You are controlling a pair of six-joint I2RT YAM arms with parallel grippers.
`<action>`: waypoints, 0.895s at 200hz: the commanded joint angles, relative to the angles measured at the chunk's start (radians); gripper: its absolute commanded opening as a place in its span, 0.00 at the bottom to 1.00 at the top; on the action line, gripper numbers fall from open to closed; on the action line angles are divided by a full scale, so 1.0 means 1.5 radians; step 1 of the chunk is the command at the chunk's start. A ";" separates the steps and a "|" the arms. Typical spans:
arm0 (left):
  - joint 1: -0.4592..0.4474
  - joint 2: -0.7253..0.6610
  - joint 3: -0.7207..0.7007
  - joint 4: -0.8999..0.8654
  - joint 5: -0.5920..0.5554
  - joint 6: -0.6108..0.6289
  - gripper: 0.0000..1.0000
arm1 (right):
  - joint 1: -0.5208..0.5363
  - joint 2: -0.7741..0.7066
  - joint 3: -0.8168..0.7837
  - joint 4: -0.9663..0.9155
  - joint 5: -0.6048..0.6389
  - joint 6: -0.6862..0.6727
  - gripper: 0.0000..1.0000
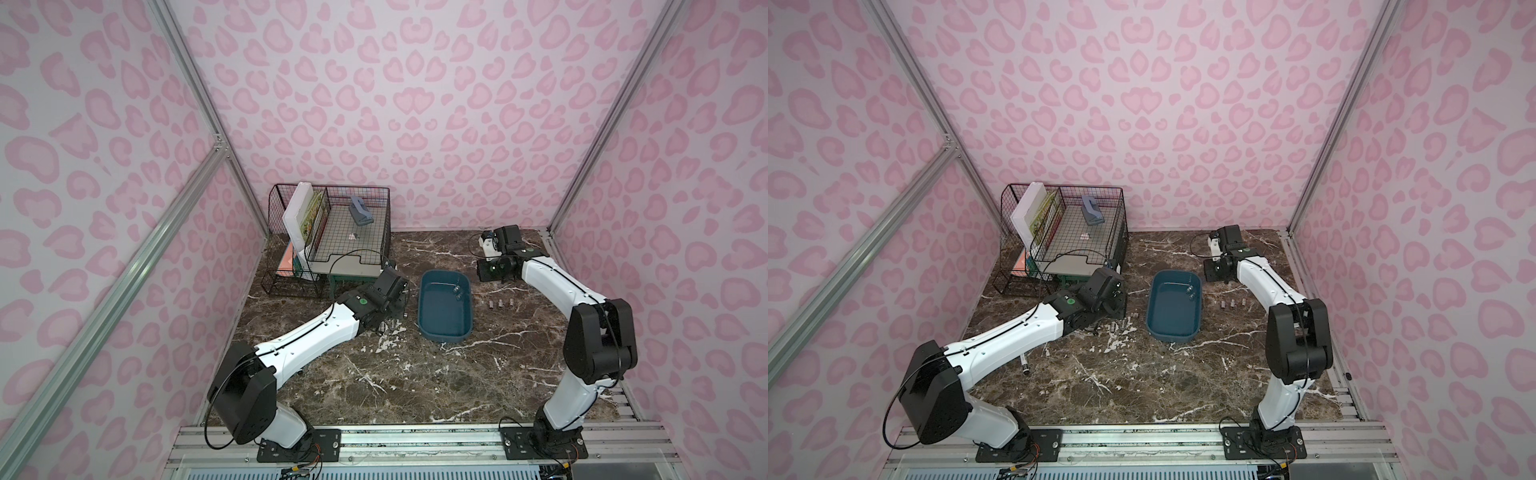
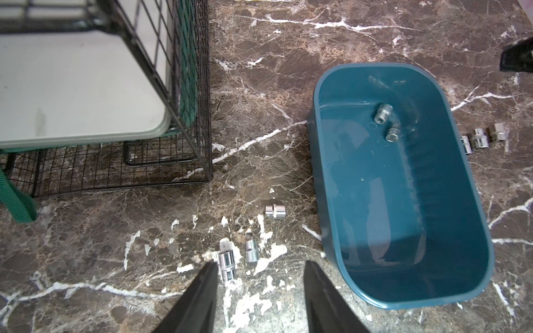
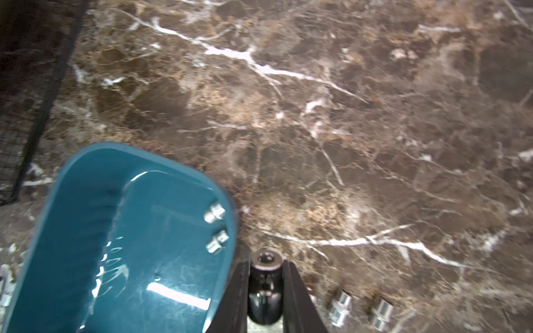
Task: Take out the socket from the storage box
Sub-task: Pick up the socket head from the storage box, then place the socket head at the center of the board.
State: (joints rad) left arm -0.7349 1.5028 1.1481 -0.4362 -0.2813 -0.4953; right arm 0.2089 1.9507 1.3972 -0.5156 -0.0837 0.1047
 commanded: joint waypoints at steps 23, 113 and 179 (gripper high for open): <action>0.000 0.002 0.003 -0.006 -0.004 -0.003 0.55 | -0.030 0.047 0.011 0.024 0.044 0.009 0.22; 0.000 -0.001 0.003 -0.012 -0.010 -0.002 0.56 | -0.042 0.159 0.069 0.009 0.094 0.030 0.23; 0.001 0.002 0.005 -0.013 -0.008 -0.002 0.56 | -0.042 0.188 0.075 0.003 0.091 0.028 0.24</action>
State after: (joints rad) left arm -0.7353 1.5055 1.1481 -0.4446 -0.2855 -0.4984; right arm 0.1440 2.2177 1.4956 -0.5182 0.0471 0.1379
